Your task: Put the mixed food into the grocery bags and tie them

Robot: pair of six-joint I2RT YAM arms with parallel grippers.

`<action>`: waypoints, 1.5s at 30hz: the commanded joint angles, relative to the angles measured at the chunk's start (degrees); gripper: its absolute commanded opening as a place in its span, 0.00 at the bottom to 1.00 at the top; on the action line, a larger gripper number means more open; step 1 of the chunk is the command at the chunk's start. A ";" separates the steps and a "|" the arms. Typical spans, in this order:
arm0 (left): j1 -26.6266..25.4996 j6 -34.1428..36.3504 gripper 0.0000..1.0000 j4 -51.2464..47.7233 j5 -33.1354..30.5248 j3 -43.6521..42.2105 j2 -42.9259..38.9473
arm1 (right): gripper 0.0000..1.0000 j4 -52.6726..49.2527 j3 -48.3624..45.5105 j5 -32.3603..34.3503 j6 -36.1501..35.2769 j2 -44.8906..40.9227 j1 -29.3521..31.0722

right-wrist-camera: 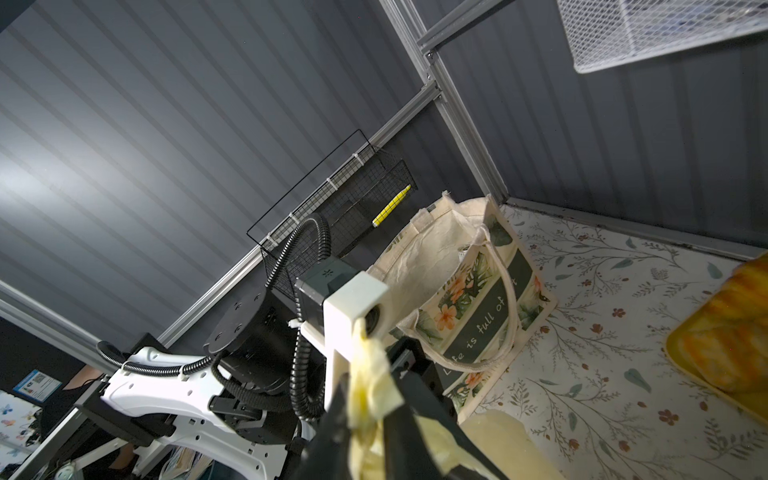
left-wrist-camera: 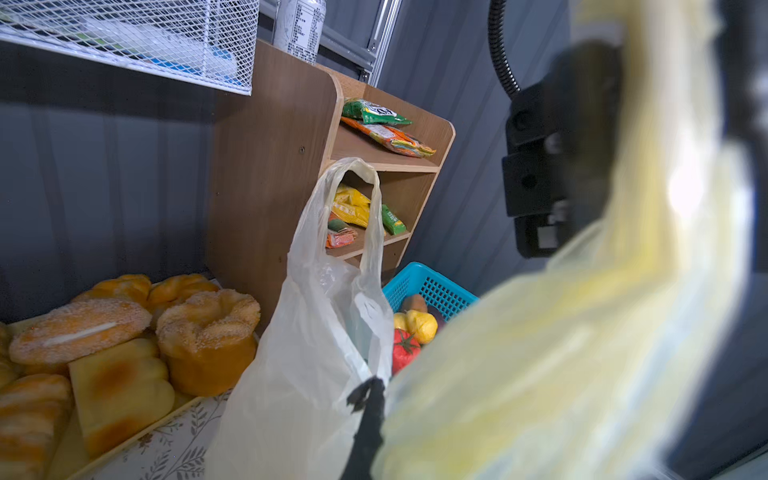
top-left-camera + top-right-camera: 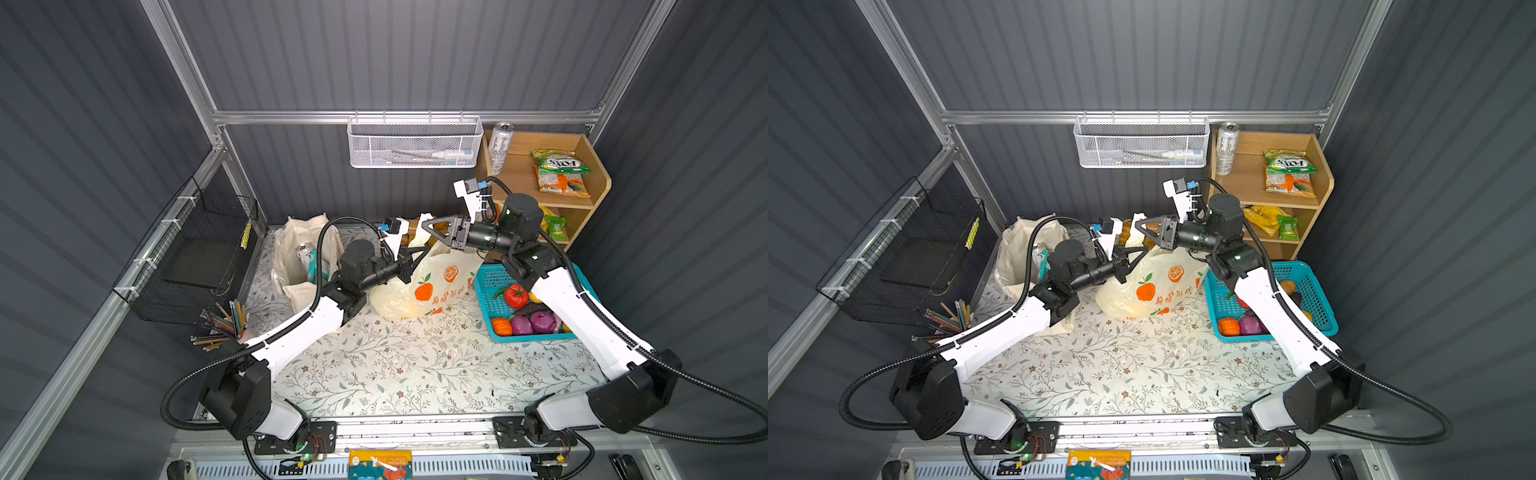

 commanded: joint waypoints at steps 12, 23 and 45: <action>0.56 -0.05 0.00 -1.41 3.18 -5.10 -3.64 | 0.78 -30.80 1.24 23.33 -11.96 -8.50 -22.34; 0.56 0.04 0.00 -3.25 3.51 -7.84 -6.46 | 0.76 -33.42 1.00 30.28 -17.24 -1.12 -22.43; 6.09 -5.27 0.00 -11.49 -1.47 -6.11 -8.48 | 0.00 -34.04 11.70 20.01 -17.61 2.39 -19.89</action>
